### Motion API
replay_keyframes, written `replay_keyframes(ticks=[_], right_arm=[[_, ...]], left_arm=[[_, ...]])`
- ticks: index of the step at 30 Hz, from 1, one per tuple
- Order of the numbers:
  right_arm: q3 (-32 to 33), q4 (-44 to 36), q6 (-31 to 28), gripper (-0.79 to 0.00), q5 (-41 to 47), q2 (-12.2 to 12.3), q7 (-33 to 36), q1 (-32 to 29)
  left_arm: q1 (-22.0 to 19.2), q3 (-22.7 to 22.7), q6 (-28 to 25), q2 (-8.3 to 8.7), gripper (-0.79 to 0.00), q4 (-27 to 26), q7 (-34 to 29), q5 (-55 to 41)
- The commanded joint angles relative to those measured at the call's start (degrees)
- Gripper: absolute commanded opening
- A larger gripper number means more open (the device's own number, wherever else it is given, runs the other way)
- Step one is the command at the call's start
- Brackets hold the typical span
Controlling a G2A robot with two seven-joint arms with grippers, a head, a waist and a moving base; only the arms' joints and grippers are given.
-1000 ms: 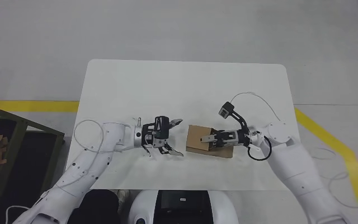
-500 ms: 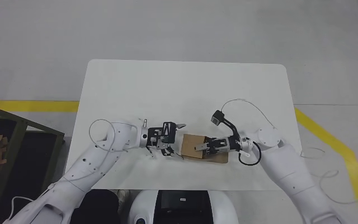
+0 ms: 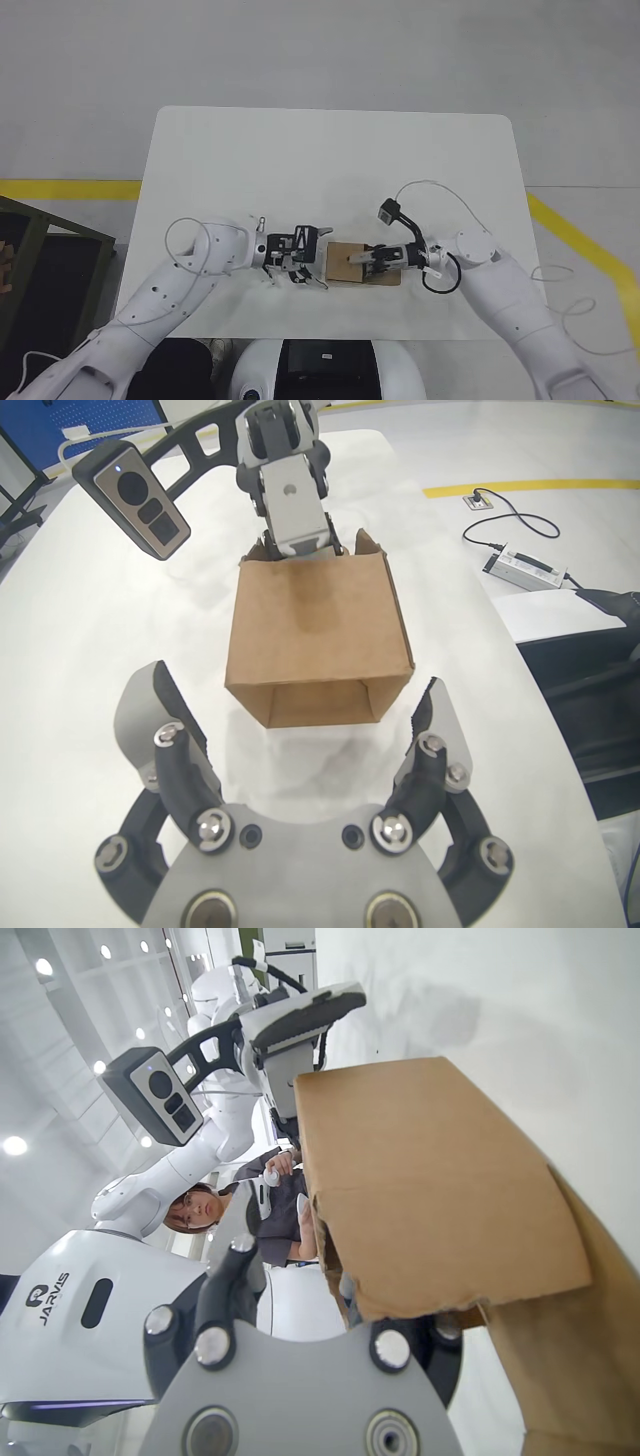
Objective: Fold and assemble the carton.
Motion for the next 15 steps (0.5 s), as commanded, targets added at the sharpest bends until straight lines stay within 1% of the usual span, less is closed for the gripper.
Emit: replay_keyframes(ticks=[1, 9, 15], right_arm=[[0.06, 0.57, -0.62, 0.000, 0.86, -0.15, -0.05, -0.08], [0.34, 2.18, -4.32, 0.000, 6.07, -1.00, 1.18, -0.18], [0.38, 1.68, -4.97, 0.000, 8.15, -1.45, 0.53, -0.32]], left_arm=[[-0.05, 0.16, 0.03, -0.05, 0.000, 0.03, 0.00, 0.05], [-0.30, 1.12, 0.61, -0.45, 0.000, 0.28, -0.19, 0.18], [-0.71, 1.64, 0.91, -0.74, 0.000, 0.61, -0.31, 0.15]])
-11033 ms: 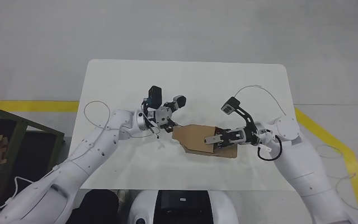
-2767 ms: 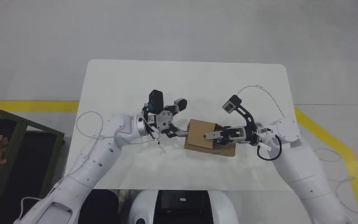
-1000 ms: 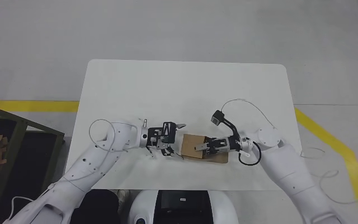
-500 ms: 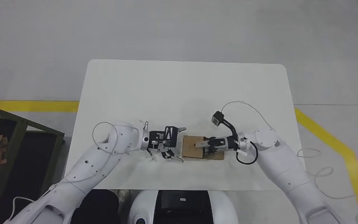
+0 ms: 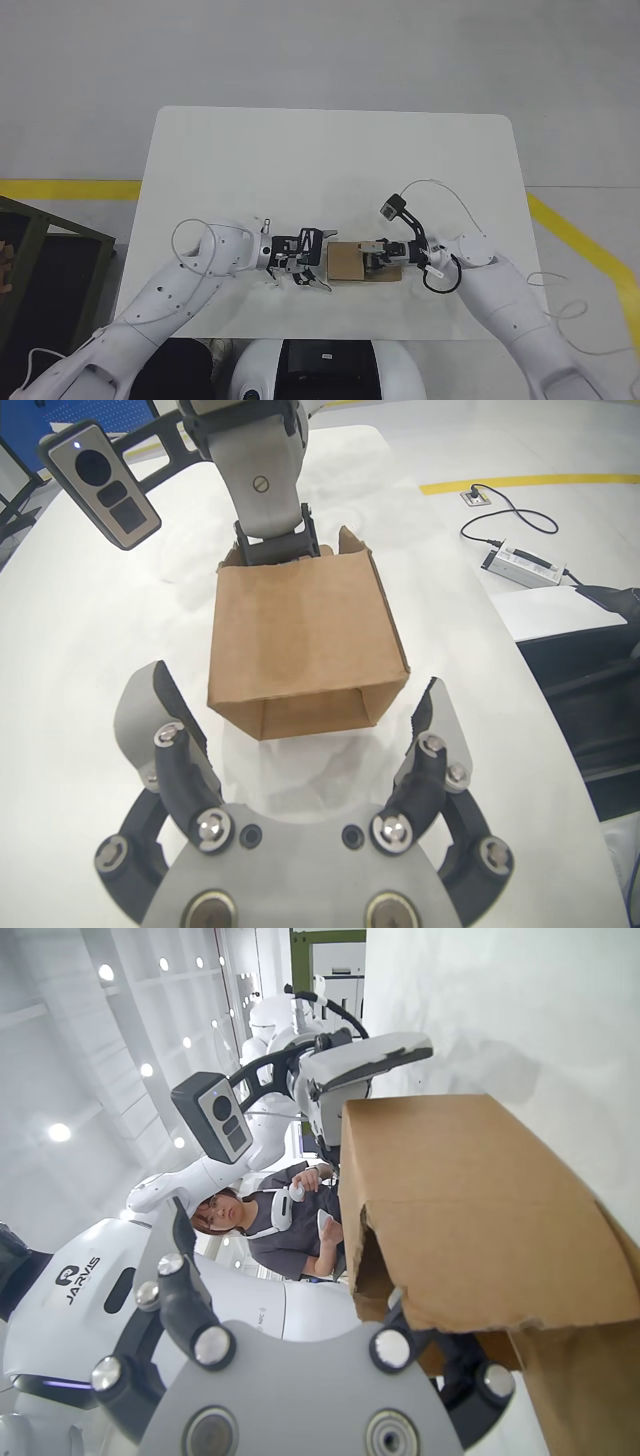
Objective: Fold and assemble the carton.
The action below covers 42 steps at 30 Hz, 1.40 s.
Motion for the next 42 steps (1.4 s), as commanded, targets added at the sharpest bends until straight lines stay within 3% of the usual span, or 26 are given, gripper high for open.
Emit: replay_keyframes(ticks=[1, 17, 23, 42], right_arm=[[-0.07, -0.46, 0.08, 0.000, 0.89, -0.14, 0.08, -0.09], [-0.98, -0.33, 0.66, 0.000, 0.46, -0.63, 0.67, 0.65], [0.13, -3.06, 1.95, 0.000, 3.65, -0.63, -0.84, -1.89], [-2.80, 0.97, 0.42, 0.000, 6.11, -3.40, 0.42, -0.50]], left_arm=[[-0.12, 0.17, 0.06, -0.09, 0.000, 0.19, -0.13, -0.01], [-0.12, -0.33, 1.21, -0.40, 0.000, 0.59, -2.35, -1.50], [0.47, -0.42, 1.25, -0.59, 0.000, -0.23, -3.28, -3.29], [0.86, -0.81, -0.19, -0.47, 0.000, 1.05, -2.45, -2.79]])
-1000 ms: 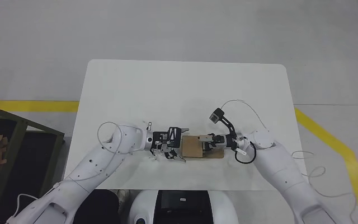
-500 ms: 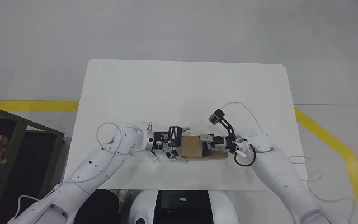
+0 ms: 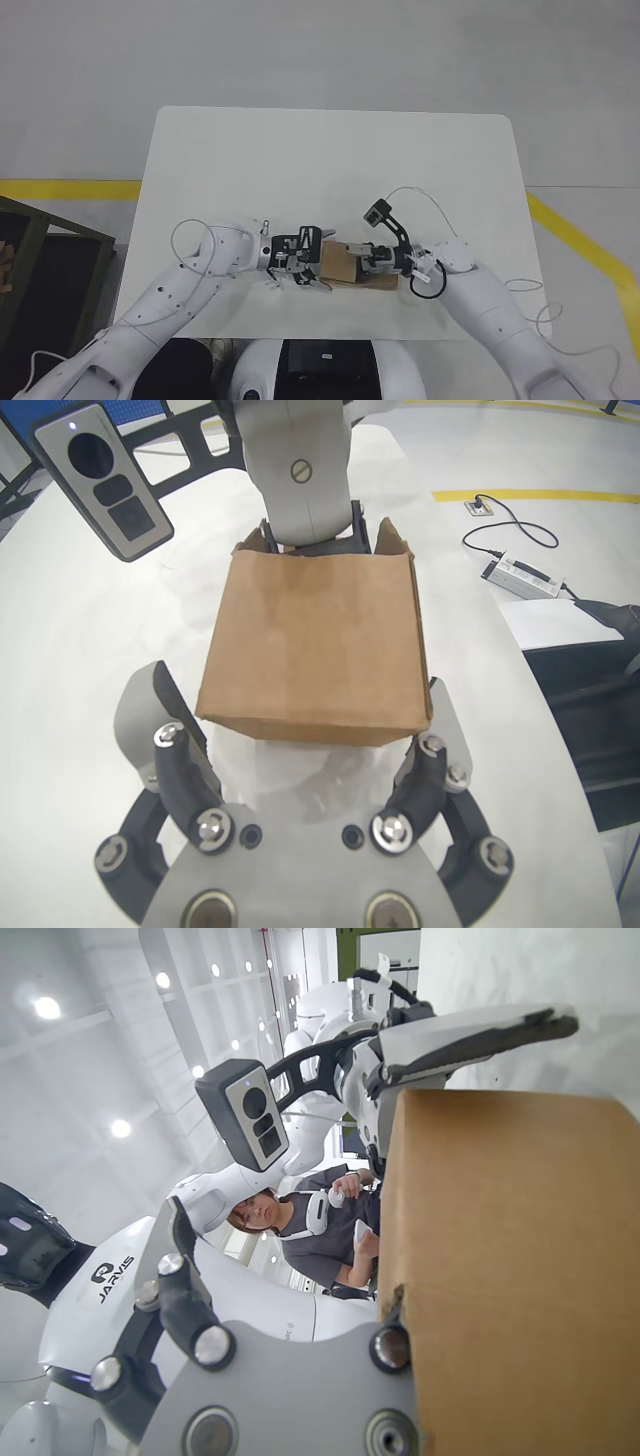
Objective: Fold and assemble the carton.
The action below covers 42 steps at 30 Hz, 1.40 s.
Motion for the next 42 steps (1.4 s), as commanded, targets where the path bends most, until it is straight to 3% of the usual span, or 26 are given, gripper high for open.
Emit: replay_keyframes(ticks=[1, 13, 19, 25, 31, 42], right_arm=[[0.22, 0.15, -0.07, 0.000, -0.30, -0.05, -0.10, 0.25], [4.44, -2.42, 2.38, 0.000, -6.26, 1.52, -1.02, 0.04], [7.71, -6.66, 5.85, 0.000, -9.09, 3.07, -0.38, -2.00], [10.56, -11.27, 9.32, 0.000, -12.07, 4.32, -4.26, -5.59], [9.71, -12.51, 9.72, 0.000, -11.28, 3.75, -10.03, -6.78], [5.30, -10.44, 6.09, 0.000, -11.11, 1.13, -20.49, -3.97]], left_arm=[[0.05, -0.08, 0.05, 0.04, 0.000, -0.13, -0.14, 0.22], [1.34, -3.16, 0.22, 1.21, 0.000, -0.99, -1.80, 1.08], [2.90, -5.16, 0.32, 1.91, 0.000, -3.13, -2.31, 0.17], [3.85, -5.53, 1.28, 1.80, 0.000, -5.18, -4.73, -2.20], [4.19, -6.39, 2.20, 1.75, 0.000, -5.68, -7.78, -4.23], [6.78, -11.79, 2.46, 3.12, 0.000, -7.55, -12.47, -6.74]])
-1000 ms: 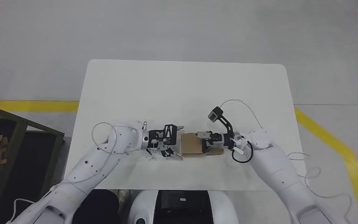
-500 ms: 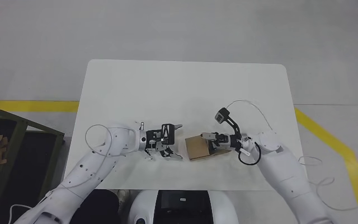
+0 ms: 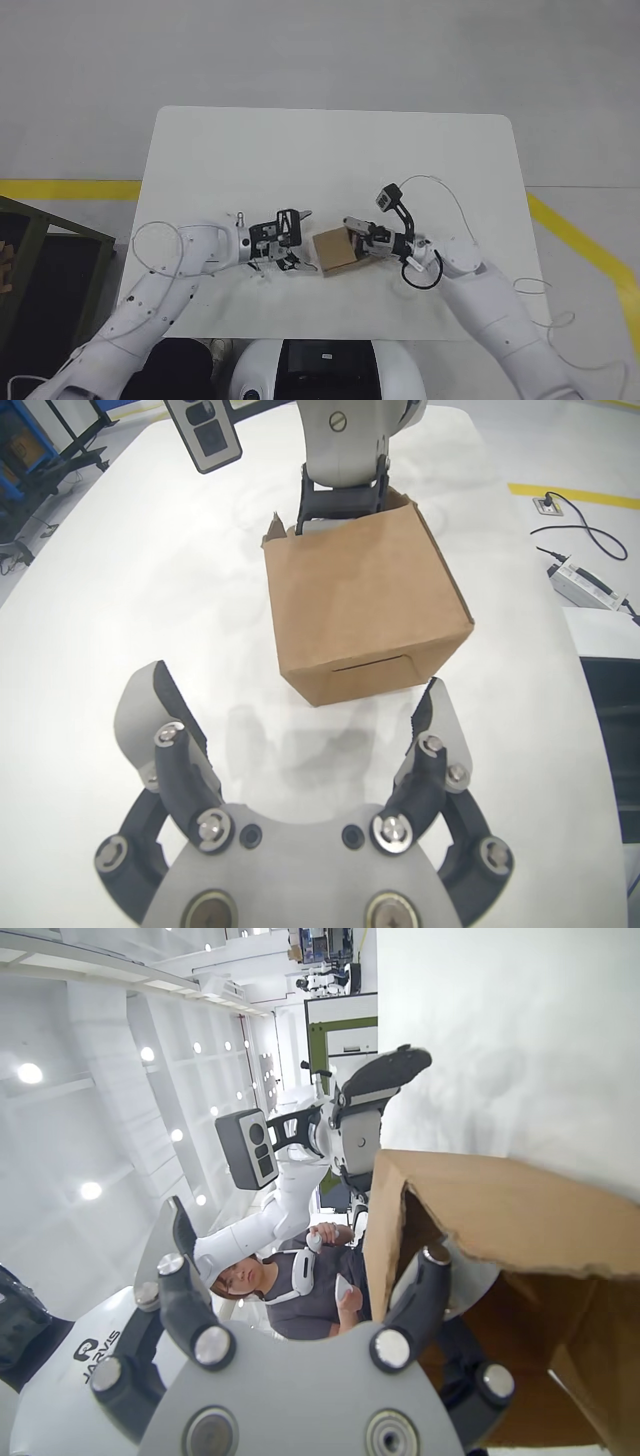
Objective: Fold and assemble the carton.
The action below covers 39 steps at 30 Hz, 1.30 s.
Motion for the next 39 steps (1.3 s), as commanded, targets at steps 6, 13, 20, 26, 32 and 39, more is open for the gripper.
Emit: replay_keyframes(ticks=[6, 13, 20, 26, 32, 39], right_arm=[[-1.02, 0.31, -2.82, 0.000, -3.62, -0.88, -6.69, 0.42], [1.19, -2.74, -2.63, 0.000, -5.47, -0.24, -7.35, -2.04], [3.58, -6.66, -1.49, 0.000, -6.45, 0.43, -7.74, -4.57], [6.05, -9.74, -0.08, 0.000, -7.36, 1.16, -7.12, -6.61], [8.33, -12.34, 2.99, 0.000, -8.92, 2.07, -4.66, -8.71], [9.19, -13.96, 4.33, 0.000, -9.34, 2.48, -3.90, -10.69]], left_arm=[[1.92, -2.50, -1.54, 0.76, 0.000, -1.52, -1.57, -1.61], [3.57, -3.12, -3.18, 0.98, 0.000, -3.44, -2.66, -4.77], [1.90, 0.93, -0.05, -0.60, 0.000, -1.14, -3.17, -8.17], [-0.63, 4.24, 2.50, -2.14, 0.000, 2.09, -3.51, -9.55], [-2.66, 5.11, 1.59, -2.70, 0.000, 3.89, -2.84, -8.87], [-4.23, 5.76, -0.42, -3.07, 0.000, 4.98, -1.35, -7.90]])
